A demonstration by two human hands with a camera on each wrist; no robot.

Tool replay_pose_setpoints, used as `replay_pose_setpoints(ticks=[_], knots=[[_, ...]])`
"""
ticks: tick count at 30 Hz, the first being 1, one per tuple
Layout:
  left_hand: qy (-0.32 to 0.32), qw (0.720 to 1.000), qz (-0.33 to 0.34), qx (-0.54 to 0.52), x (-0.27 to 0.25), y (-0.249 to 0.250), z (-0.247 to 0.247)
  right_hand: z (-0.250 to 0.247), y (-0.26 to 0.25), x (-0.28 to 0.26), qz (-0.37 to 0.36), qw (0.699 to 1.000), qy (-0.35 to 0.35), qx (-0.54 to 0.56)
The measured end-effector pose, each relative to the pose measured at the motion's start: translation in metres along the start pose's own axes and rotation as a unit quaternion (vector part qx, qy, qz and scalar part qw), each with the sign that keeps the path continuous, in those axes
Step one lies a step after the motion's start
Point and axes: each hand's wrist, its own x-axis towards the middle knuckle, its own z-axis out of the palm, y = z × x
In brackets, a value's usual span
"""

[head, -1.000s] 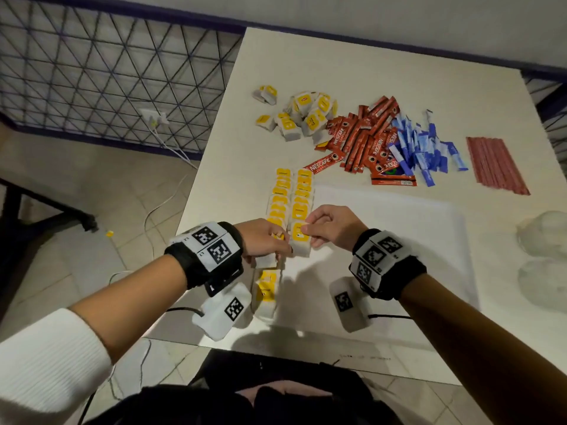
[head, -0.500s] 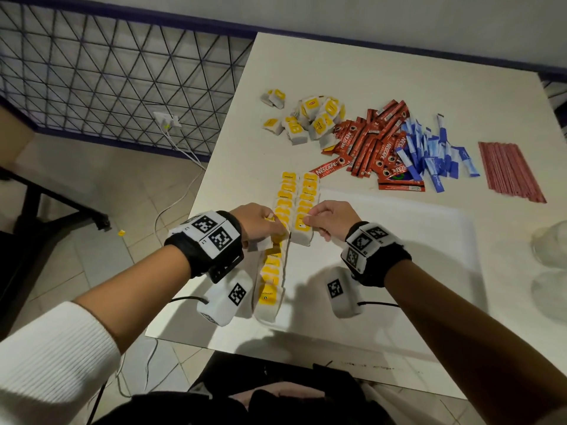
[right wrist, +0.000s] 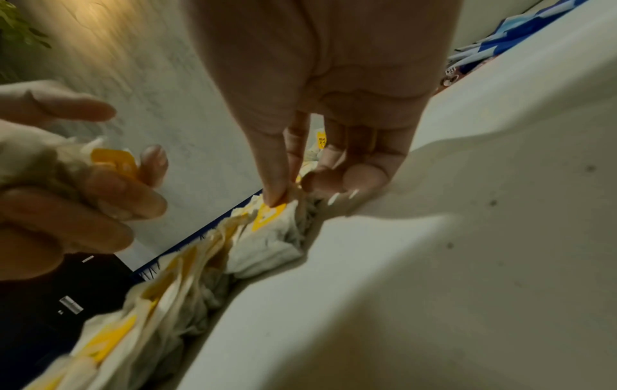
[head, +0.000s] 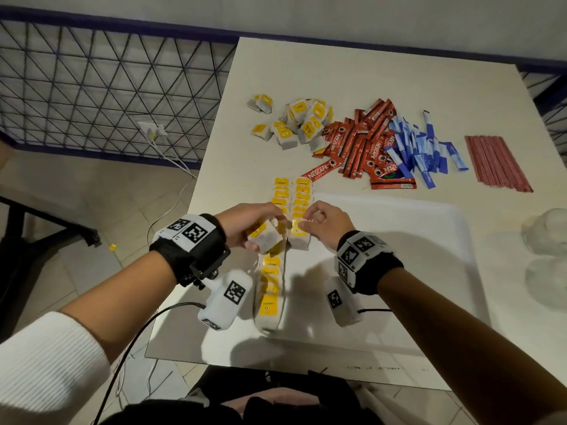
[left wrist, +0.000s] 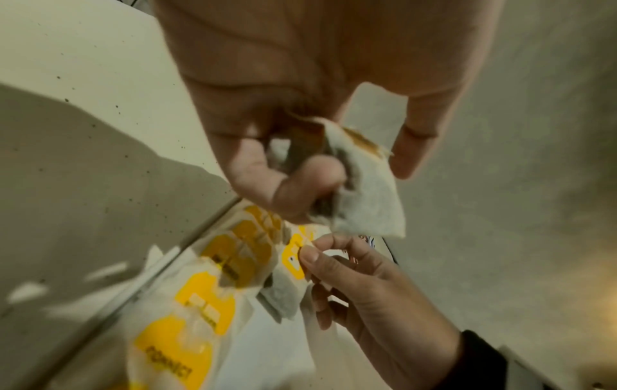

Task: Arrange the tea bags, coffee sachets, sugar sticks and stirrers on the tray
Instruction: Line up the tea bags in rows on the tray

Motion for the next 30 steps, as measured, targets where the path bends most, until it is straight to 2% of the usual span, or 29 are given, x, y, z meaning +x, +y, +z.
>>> replay_pose_setpoints(ticks=[7,10,12,15,19,25,30], knots=[[-0.025,0.992,0.000,-0.126,0.005,-0.002,-0.010,-0.011,-0.015,-0.012,-0.004,0.999,0.022,0.042],[-0.027,0.988,0.025,-0.152,0.010,-0.002,-0.009,-0.016,-0.030,-0.026,-0.010,0.993,-0.041,0.109],[-0.038,0.984,0.035,-0.171,0.010,0.001,-0.006,-0.019,-0.036,-0.035,-0.008,0.991,-0.082,0.106],[-0.058,0.978,0.048,-0.196,0.007,0.006,0.000,-0.021,-0.038,-0.039,-0.007,0.990,-0.096,0.106],[-0.036,0.982,0.068,-0.175,0.007,0.009,0.005,-0.028,-0.036,-0.040,-0.006,0.987,-0.093,0.133],[-0.009,0.992,0.098,-0.077,0.003,0.015,0.014,-0.036,-0.034,-0.045,-0.027,0.986,-0.125,0.109],[-0.016,0.988,0.108,-0.113,-0.002,0.013,0.019,-0.043,-0.031,-0.050,-0.046,0.987,-0.099,0.120]])
